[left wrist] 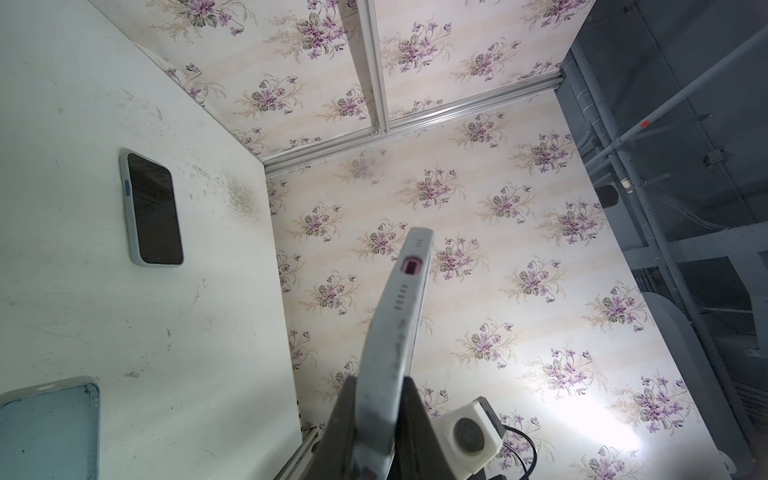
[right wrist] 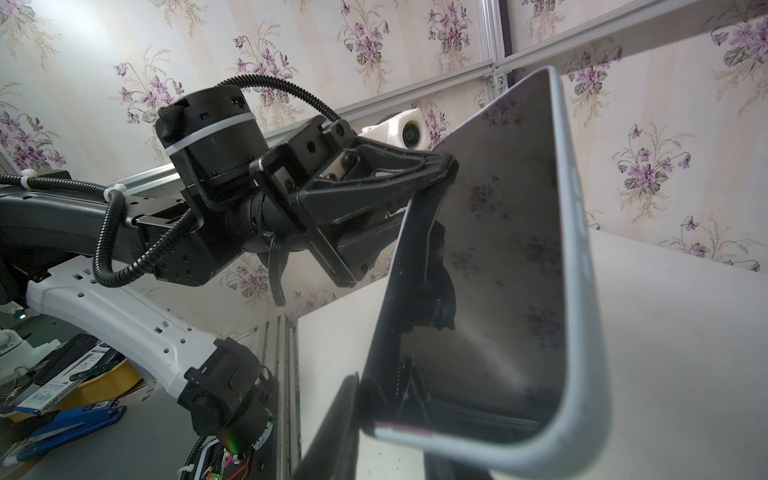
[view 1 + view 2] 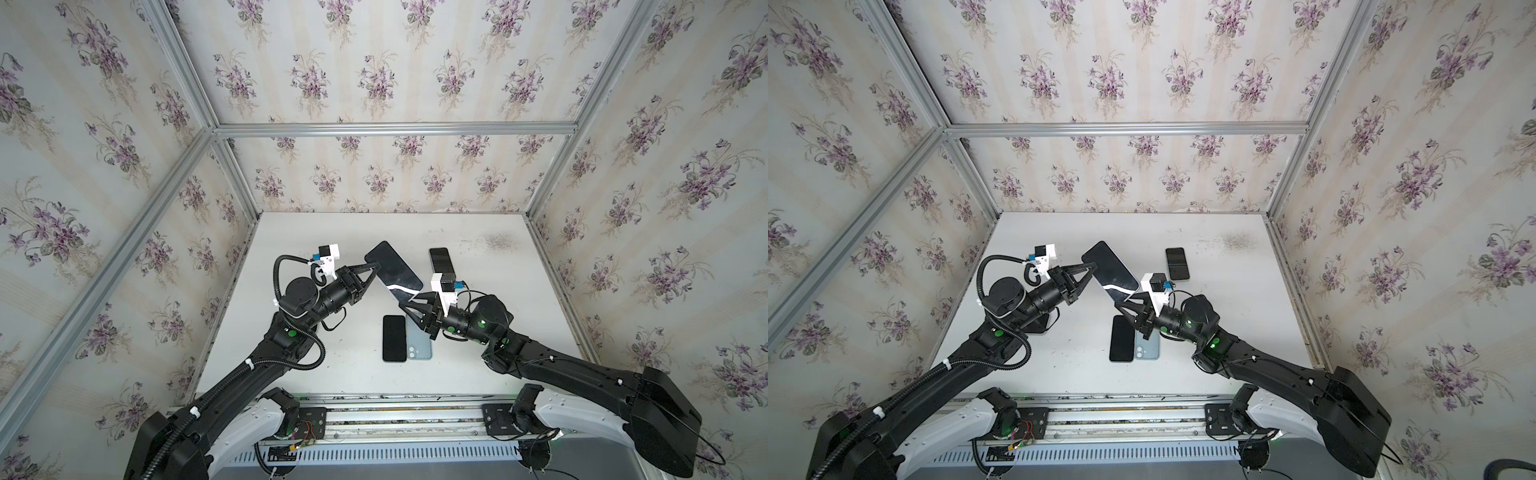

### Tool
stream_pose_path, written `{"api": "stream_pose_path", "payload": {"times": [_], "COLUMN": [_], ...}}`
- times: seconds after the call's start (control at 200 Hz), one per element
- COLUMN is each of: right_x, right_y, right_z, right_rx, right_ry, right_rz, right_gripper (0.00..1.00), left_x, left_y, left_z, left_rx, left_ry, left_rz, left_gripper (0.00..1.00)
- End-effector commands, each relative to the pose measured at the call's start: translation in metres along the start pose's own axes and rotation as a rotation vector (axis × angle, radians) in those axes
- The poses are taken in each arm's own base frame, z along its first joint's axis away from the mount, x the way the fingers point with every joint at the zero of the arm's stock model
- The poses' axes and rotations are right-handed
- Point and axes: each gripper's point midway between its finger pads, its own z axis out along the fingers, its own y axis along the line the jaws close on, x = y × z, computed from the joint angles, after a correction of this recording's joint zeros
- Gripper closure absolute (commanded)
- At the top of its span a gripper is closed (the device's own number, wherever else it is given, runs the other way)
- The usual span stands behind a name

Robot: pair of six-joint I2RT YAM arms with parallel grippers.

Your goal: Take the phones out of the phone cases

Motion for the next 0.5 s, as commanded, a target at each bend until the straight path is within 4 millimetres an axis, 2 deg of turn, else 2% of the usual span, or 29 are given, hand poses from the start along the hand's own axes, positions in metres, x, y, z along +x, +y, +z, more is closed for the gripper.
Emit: {"api": "stream_pose_path", "payload": {"times": [0.0,0.325,0.39,0.495], "right_x": [0.028,0.029,0.025,0.021], "right_y": [-0.03,-0.052,-0.047,-0.038], "right_z": [-0.001,-0.012,-0.017,-0.027], "right_rx": [0.148,0.282,0.267,0.237], "right_ry": [0.101,0.08,0.052,0.02], "right_rz": [-0.047,-0.072,-0.075,-0.06], "right_gripper": [0.7,0.65,0.59,0.41], "left_x": [0.002,0.002,0.002,0.003], "left_y": [-0.027,-0.026,-0.026,-0.024], "left_z": [-0.001,-0.002,-0.003,-0.003], "left_rx": [0.097,0.095,0.095,0.092], "left_ry": [0.019,0.016,0.014,0.015], "left_rz": [-0.03,-0.032,-0.031,-0.032], "left_gripper": [1.0,1.0,1.0,1.0]}}
